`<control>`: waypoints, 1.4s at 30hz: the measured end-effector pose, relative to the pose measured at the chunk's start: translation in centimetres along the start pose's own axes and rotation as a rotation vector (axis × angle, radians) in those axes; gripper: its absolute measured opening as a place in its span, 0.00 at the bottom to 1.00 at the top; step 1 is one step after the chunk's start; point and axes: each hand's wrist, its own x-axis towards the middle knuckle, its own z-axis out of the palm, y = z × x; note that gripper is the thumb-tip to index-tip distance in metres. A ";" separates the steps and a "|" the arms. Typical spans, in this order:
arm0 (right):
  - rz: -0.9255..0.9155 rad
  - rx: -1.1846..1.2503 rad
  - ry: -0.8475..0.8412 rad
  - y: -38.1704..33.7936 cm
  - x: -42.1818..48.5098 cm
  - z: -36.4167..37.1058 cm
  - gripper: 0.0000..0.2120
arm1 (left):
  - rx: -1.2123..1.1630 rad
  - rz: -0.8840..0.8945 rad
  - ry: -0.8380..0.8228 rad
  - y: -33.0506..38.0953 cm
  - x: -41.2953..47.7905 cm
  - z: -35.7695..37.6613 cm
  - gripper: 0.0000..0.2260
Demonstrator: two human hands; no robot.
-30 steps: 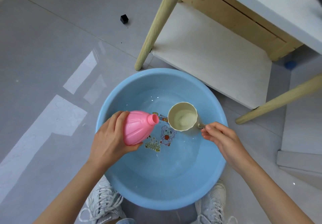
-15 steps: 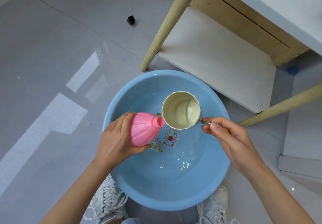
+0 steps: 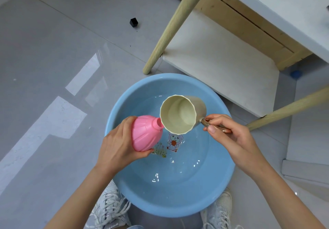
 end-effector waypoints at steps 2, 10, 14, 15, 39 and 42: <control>-0.012 0.003 0.002 -0.1 0.1 0.1 0.07 | -0.006 -0.004 -0.008 -0.1 0.0 0.0 0.44; -0.031 -0.009 0.003 -0.5 0.3 0.3 0.09 | -0.008 -0.004 -0.021 -0.5 0.0 0.3 0.49; -0.057 -0.039 0.004 -0.7 0.4 0.3 0.08 | -0.008 -0.001 -0.037 -0.6 0.0 0.3 0.48; -0.069 -0.052 0.003 -0.7 0.4 0.3 0.10 | -0.013 -0.002 -0.039 -0.6 0.0 0.3 0.47; -0.277 -0.319 0.025 -1.6 -0.2 0.6 0.07 | -0.031 -0.007 -0.029 -0.5 -0.1 0.2 0.46; -0.289 -0.331 0.024 -1.8 -0.2 0.7 0.06 | -0.033 -0.010 -0.029 -0.4 -0.1 0.2 0.45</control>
